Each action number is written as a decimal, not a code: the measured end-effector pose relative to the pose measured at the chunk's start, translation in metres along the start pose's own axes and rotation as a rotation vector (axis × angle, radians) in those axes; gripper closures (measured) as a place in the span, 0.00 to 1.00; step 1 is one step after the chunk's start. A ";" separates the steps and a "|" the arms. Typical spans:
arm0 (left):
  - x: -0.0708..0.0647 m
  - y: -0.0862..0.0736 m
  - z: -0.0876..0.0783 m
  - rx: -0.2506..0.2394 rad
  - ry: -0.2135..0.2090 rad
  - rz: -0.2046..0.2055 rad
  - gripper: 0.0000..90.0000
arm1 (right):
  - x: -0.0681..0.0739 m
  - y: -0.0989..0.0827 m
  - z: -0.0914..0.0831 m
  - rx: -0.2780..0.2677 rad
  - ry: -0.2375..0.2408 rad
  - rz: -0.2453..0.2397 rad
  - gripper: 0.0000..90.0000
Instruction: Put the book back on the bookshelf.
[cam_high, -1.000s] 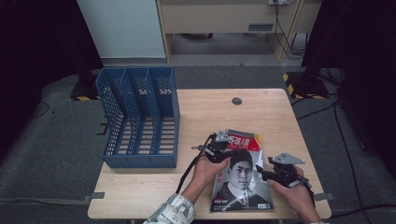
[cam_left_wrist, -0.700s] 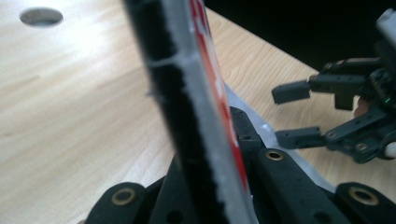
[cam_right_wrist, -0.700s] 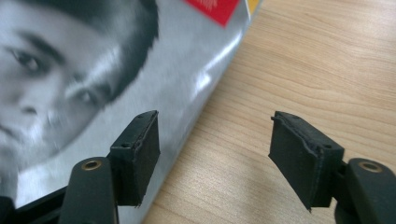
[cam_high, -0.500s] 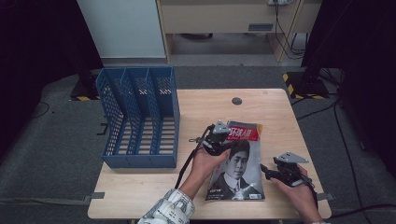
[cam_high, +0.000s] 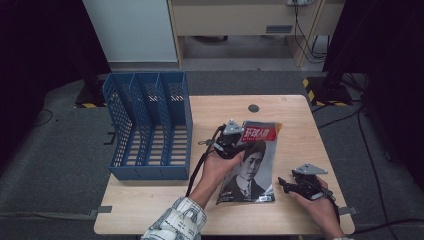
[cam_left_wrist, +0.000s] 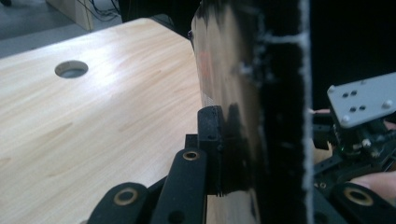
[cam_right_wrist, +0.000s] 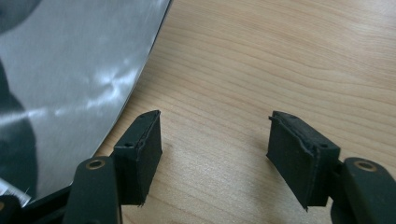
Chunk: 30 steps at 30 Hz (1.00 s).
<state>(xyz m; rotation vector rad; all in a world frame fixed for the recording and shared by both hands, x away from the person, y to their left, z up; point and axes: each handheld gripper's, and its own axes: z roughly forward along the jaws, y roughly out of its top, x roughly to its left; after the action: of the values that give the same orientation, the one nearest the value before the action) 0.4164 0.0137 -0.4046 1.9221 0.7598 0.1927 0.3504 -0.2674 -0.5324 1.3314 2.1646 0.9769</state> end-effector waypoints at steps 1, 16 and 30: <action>0.000 0.002 -0.001 -0.008 -0.001 0.000 0.96 | 0.000 0.000 0.001 0.000 0.004 -0.001 0.39; 0.001 0.026 -0.019 -0.088 0.001 0.013 0.96 | 0.006 -0.001 0.006 0.002 0.010 -0.010 0.27; 0.007 0.038 -0.036 -0.139 0.026 0.012 0.96 | 0.006 -0.001 0.006 0.003 0.008 -0.016 0.27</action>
<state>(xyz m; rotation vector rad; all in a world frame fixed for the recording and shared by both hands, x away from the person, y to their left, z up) 0.4220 0.0344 -0.3563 1.7953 0.7334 0.2712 0.3512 -0.2603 -0.5374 1.3118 2.1799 0.9751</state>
